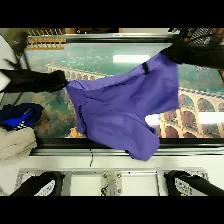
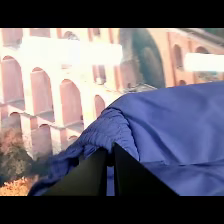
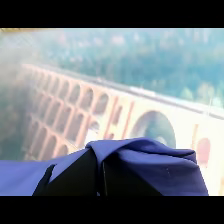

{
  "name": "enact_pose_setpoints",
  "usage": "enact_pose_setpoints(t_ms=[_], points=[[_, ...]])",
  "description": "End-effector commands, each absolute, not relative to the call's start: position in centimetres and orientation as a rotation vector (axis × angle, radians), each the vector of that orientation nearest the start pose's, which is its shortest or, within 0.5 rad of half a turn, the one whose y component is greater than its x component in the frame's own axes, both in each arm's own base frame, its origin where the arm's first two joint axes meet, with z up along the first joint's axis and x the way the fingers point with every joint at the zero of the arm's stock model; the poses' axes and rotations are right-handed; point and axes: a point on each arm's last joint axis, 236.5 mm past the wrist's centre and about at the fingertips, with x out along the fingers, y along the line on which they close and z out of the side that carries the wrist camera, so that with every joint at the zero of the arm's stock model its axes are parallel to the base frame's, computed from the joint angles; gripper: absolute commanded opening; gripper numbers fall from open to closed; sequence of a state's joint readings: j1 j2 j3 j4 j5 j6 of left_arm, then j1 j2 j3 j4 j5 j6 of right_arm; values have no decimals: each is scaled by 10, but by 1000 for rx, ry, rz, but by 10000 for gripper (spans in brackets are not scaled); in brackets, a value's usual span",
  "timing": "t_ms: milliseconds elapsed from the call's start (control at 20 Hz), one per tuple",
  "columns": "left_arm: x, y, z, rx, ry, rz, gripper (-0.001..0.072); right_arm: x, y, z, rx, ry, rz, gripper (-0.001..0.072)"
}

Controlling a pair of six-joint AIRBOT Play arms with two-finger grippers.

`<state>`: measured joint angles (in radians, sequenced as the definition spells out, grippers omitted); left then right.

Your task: Fold the clothes and pants, and hang the long-sleeved shirts on hangers.

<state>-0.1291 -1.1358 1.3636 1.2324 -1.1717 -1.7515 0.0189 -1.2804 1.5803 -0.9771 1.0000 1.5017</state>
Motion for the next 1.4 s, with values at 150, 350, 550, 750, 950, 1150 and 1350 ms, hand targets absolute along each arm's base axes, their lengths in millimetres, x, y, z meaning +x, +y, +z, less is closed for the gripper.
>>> enact_pose_setpoints(t_ms=[150, 350, 550, 750, 950, 1150, 1350], points=[[514, -126, 35, -632, 1087, -352, 16, 564, 121, 100, 465, 843, 326, 2], [544, -108, 47, -671, 1045, -364, 16, 556, 110, 106, 385, 851, 303, 2], [517, -106, 72, -567, 1050, -440, 16, 501, 102, 129, 217, 925, 294, 2], [469, -101, 39, -557, 1122, -390, 16, 422, 118, 114, 133, 1025, 316, 2], [427, -100, -3, -548, 1213, -366, 16, 340, 135, 60, 164, 1183, 323, 2], [407, -95, -46, -584, 1261, -296, 16, 277, 145, 0, 131, 1348, 344, 3], [398, -88, -72, -599, 1268, -235, 16, 261, 146, -37, 149, 1387, 330, 4]])
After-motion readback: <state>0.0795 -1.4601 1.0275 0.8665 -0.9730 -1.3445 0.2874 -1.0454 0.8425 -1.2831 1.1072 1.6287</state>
